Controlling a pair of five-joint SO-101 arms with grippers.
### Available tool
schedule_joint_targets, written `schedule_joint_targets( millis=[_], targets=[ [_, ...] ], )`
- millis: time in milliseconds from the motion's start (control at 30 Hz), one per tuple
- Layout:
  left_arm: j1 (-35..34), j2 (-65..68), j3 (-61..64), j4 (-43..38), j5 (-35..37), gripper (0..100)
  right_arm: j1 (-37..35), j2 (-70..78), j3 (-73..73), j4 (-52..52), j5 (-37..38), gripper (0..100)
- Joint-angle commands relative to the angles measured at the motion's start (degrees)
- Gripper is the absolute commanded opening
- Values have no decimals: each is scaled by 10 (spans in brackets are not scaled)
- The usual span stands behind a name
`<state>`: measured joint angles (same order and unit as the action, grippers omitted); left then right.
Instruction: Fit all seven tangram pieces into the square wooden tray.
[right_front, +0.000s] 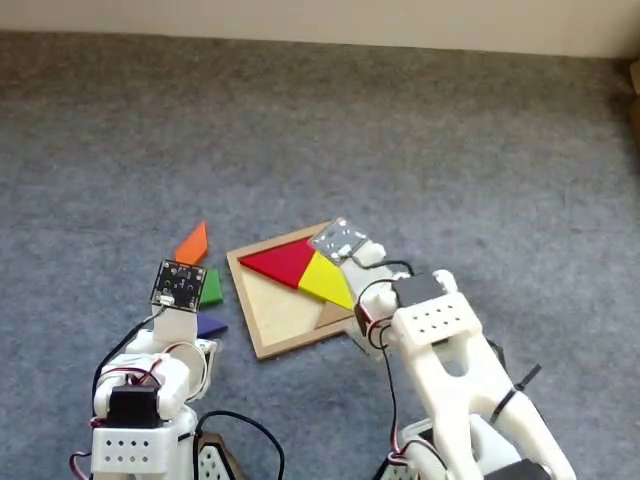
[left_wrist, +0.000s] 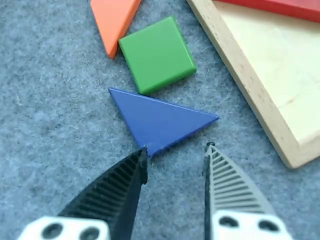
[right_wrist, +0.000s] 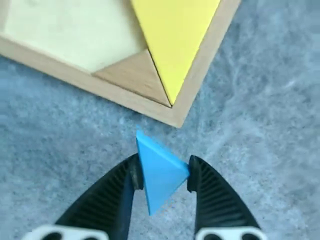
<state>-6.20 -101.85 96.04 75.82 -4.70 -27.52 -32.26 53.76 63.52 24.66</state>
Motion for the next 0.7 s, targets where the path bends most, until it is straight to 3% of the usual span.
schedule_joint_targets(
  millis=[0,200,367,667],
  targets=[
    [-7,-24,12,2,5,185,-50,-29,-51,4,-84,76],
    [-7,-24,12,2,5,185,-144,-28,-92,-3,-205,74],
    [-7,-24,12,2,5,185,-189,-15,-99,-79,-272,74],
    [-7,-24,12,2,5,185,-211,174,-192,-122,-291,74]
  ],
)
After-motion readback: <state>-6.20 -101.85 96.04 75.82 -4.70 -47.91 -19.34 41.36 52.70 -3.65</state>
